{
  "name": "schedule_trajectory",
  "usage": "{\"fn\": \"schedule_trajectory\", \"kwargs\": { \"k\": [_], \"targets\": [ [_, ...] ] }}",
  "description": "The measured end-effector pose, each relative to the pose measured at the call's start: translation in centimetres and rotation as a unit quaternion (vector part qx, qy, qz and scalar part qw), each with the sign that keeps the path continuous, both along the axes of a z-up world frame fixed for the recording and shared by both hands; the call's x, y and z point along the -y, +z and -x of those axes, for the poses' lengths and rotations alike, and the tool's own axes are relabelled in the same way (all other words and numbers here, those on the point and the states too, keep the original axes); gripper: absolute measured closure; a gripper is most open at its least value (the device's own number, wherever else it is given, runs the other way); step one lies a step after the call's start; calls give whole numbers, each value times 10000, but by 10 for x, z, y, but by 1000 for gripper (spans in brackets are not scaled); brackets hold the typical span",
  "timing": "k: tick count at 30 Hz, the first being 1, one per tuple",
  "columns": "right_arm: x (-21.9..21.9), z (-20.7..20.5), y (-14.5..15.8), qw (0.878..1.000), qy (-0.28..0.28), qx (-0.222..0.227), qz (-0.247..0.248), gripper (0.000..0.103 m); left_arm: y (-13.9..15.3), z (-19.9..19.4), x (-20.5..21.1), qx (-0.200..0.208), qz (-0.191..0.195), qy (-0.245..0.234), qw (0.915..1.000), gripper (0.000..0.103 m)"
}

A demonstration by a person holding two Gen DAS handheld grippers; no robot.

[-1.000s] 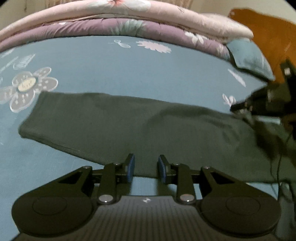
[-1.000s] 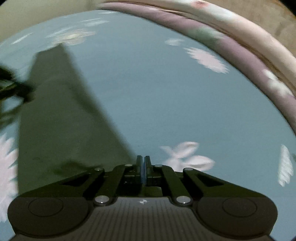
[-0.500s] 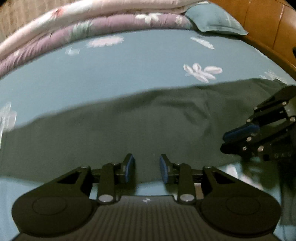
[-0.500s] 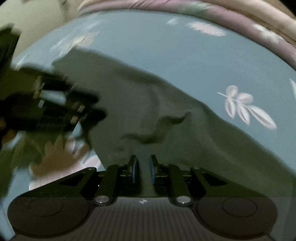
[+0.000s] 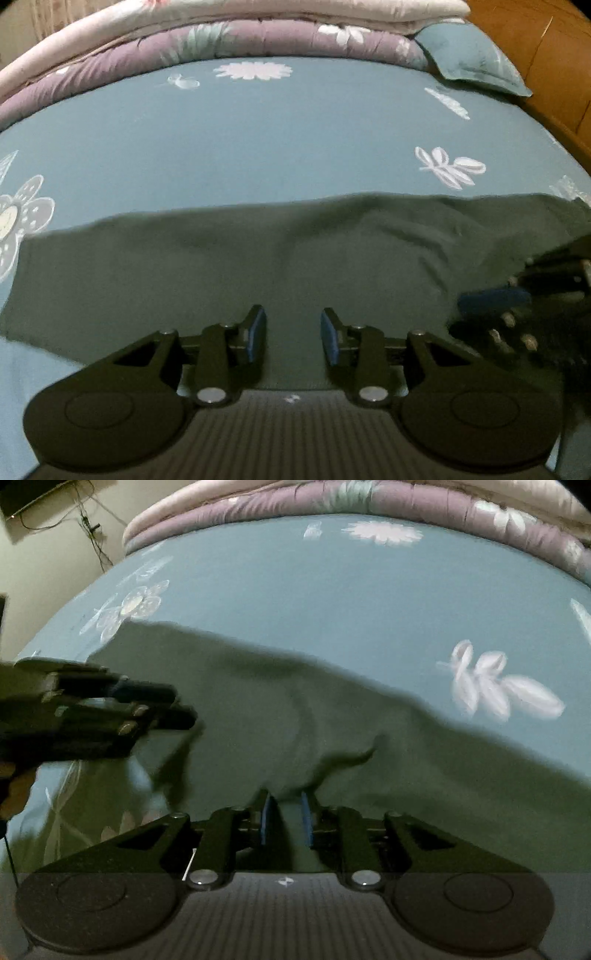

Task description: Fold clothes

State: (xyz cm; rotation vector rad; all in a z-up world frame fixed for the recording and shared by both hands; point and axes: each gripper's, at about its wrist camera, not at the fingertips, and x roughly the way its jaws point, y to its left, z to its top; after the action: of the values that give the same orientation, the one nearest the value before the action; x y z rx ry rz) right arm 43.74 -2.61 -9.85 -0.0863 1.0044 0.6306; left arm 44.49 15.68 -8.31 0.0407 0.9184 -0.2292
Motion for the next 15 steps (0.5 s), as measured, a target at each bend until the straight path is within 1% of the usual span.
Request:
{"fn": "schedule_trajectory", "kwargs": {
  "k": [1, 2, 4, 5, 6, 9, 13, 15],
  "targets": [
    [-2, 9, 0, 9999, 153, -46, -26, 74, 0, 8, -3, -81, 68, 12, 9999, 67],
    [-1, 15, 0, 9996, 252, -103, -68, 73, 0, 16, -7, -167, 136, 24, 9998, 67],
    [2, 23, 1, 9988, 397, -221, -152, 69, 7, 18, -11, -430, 144, -102, 9989, 66],
    [5, 22, 1, 9986, 394, -280, -219, 69, 12, 13, -13, -431, 131, -105, 9989, 66],
    [7, 18, 1, 9984, 350, -339, -299, 69, 19, 7, -15, -267, 100, -58, 9996, 66],
    [9, 14, -1, 9977, 255, -438, -446, 68, 31, -25, -15, 77, 252, 73, 9996, 62],
    [7, 18, -1, 9975, 335, -398, -476, 57, 18, -37, -22, -170, 589, 178, 9980, 61],
    [6, 20, -1, 9974, 375, -378, -490, 55, 11, -42, -26, -296, 759, 231, 9964, 62]
  ]
}}
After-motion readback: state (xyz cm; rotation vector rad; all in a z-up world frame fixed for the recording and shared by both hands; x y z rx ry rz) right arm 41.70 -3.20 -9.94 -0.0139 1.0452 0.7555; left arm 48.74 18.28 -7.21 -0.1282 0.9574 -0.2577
